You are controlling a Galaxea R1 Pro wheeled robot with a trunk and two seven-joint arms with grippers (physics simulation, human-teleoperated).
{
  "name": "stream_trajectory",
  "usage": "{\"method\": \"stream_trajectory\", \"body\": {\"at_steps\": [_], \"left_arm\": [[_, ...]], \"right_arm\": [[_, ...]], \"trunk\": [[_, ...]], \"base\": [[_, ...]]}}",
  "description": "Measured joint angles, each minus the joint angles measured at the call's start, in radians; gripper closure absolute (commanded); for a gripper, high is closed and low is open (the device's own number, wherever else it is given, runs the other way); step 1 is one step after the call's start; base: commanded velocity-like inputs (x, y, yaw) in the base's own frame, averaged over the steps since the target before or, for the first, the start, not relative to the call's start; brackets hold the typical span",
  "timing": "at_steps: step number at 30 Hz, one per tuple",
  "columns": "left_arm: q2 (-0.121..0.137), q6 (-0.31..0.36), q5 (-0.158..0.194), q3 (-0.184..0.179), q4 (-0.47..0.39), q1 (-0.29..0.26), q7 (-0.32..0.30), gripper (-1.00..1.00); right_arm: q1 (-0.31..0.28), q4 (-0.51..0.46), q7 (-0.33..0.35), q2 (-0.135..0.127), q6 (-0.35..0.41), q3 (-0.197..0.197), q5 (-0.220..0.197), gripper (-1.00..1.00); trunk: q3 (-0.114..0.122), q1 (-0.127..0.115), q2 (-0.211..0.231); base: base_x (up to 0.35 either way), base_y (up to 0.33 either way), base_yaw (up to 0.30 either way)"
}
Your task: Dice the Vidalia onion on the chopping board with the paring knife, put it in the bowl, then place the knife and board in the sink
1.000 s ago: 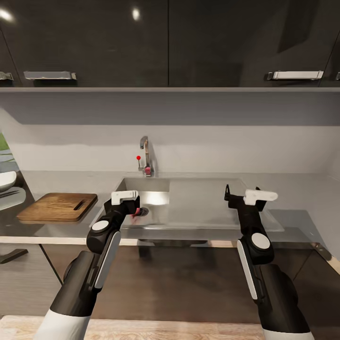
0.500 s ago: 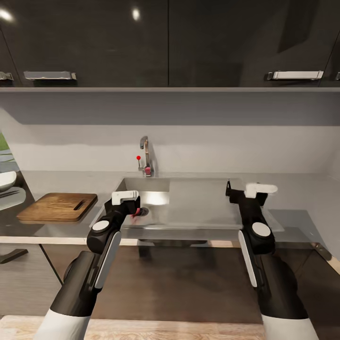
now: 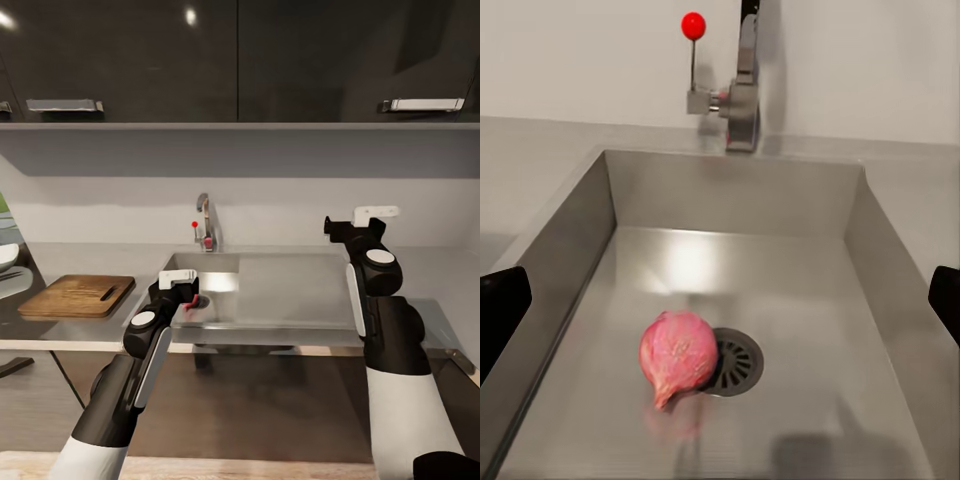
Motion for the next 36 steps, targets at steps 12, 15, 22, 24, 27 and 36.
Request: {"method": "stream_trajectory", "body": {"at_steps": [12,15,22,24,27,36], "left_arm": [[0.000,0.005,-0.001,-0.002,0.033,0.000,0.000,-1.00],[0.015,0.005,0.000,-0.002,0.073,0.000,-0.001,-1.00],[0.020,0.004,0.000,-0.002,0.166,0.000,-0.002,-1.00],[0.020,0.004,0.000,-0.002,0.189,0.000,-0.002,-1.00],[0.021,0.004,-0.001,-0.002,0.217,0.000,-0.002,-1.00],[0.029,0.004,-0.002,0.001,0.227,0.001,0.000,-1.00]], "right_arm": [[-0.008,0.003,-0.001,-0.005,0.016,-0.006,-0.001,-1.00],[-0.008,0.005,-0.001,-0.005,0.035,-0.007,-0.004,-1.00],[-0.008,0.006,-0.002,-0.004,0.048,-0.007,-0.006,-1.00],[-0.008,0.006,-0.003,-0.004,0.062,-0.010,-0.006,-1.00],[-0.008,0.006,-0.004,-0.004,0.114,-0.040,-0.006,-1.00],[-0.008,0.006,-0.004,-0.004,0.244,-0.096,-0.015,-1.00]], "trunk": [[0.000,0.000,0.000],[0.000,0.000,0.000],[0.000,0.000,0.000],[0.000,0.000,0.000],[0.000,0.000,0.000],[0.000,0.000,0.000]], "base": [[0.315,0.000,0.000],[0.314,0.000,0.000],[0.241,0.000,0.000],[0.073,0.000,0.000],[0.032,0.000,0.000],[0.004,0.000,0.000]]}}
